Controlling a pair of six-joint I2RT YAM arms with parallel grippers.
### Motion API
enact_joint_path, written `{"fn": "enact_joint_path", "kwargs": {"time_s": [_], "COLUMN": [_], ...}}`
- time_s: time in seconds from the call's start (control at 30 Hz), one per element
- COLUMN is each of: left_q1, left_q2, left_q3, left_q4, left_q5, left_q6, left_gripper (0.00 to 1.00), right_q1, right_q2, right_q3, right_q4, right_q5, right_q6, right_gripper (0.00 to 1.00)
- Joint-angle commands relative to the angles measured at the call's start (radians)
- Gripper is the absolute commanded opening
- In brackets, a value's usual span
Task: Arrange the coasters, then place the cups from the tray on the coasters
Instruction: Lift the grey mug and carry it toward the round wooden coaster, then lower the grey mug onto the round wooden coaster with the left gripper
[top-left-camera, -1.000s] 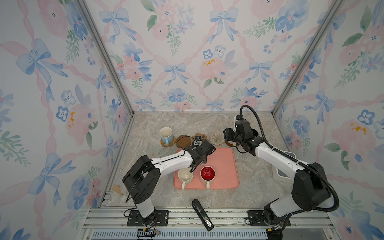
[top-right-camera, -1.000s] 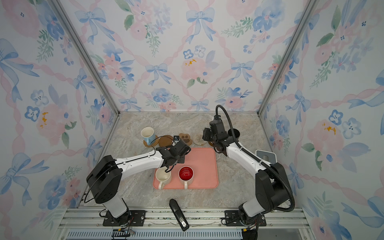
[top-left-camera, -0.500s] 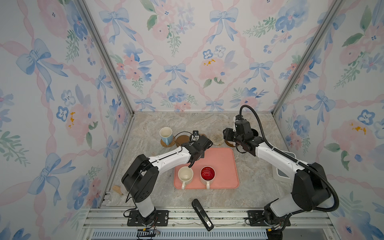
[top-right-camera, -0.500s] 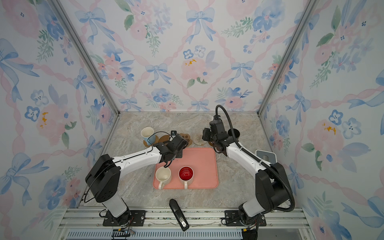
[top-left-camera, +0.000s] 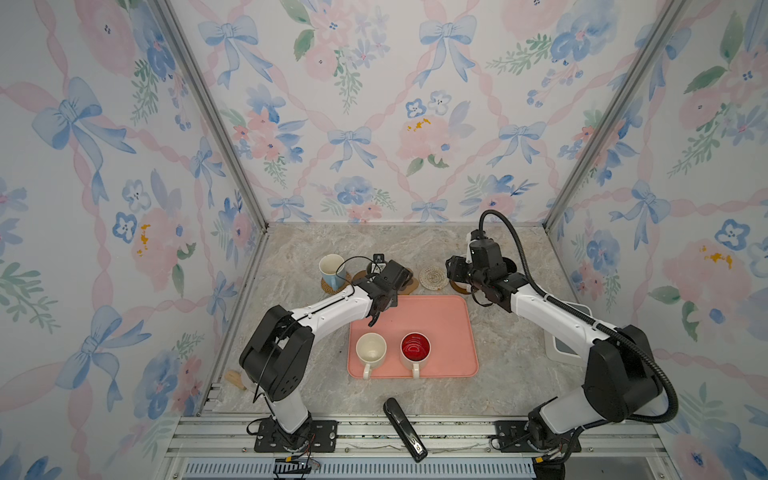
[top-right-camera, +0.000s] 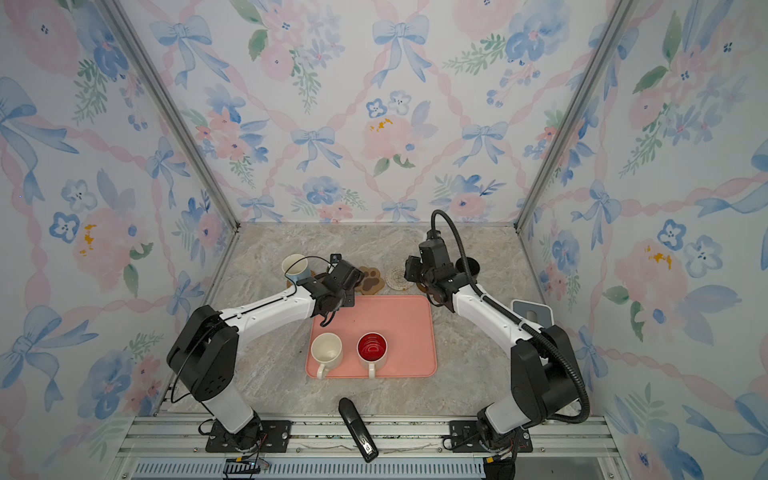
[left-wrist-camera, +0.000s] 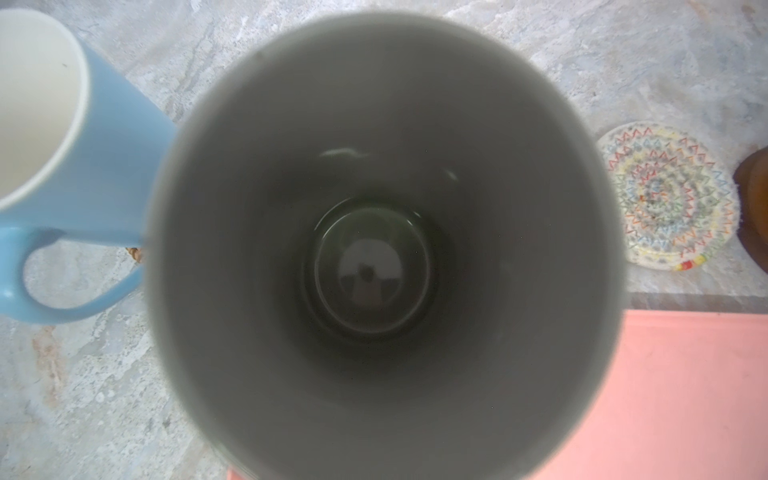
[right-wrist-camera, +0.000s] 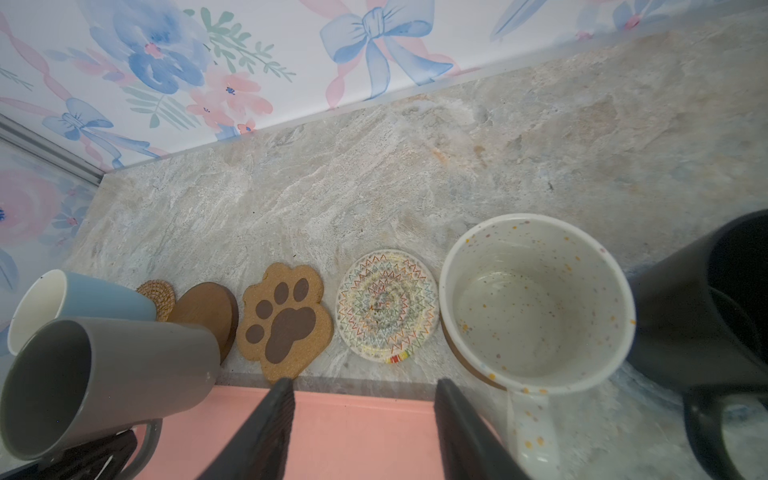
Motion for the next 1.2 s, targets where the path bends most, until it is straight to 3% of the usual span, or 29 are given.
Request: {"fn": "enact_joint_path", "kwargs": {"time_s": [0.0,1.17], "left_q1": [0.025,0.13], "left_q2": [-0.014,0.073], "left_q3": [0.044,0.085], "left_q4": [0.077,0.112], "left_q5": [-0.022,0.055], "left_q6": [0.032,0.063], "left_gripper": [0.0,0.0], "right_q1": [-0.001,0.006], "right_q2": [-0.001,0.018], "right_q3": [0.008,0.023], "right_q4": [0.009,-0.002], "right_q5": [0.0,0.009], "right_q6": [0.006,0.003], "right_gripper": [0.57,0.57]}}
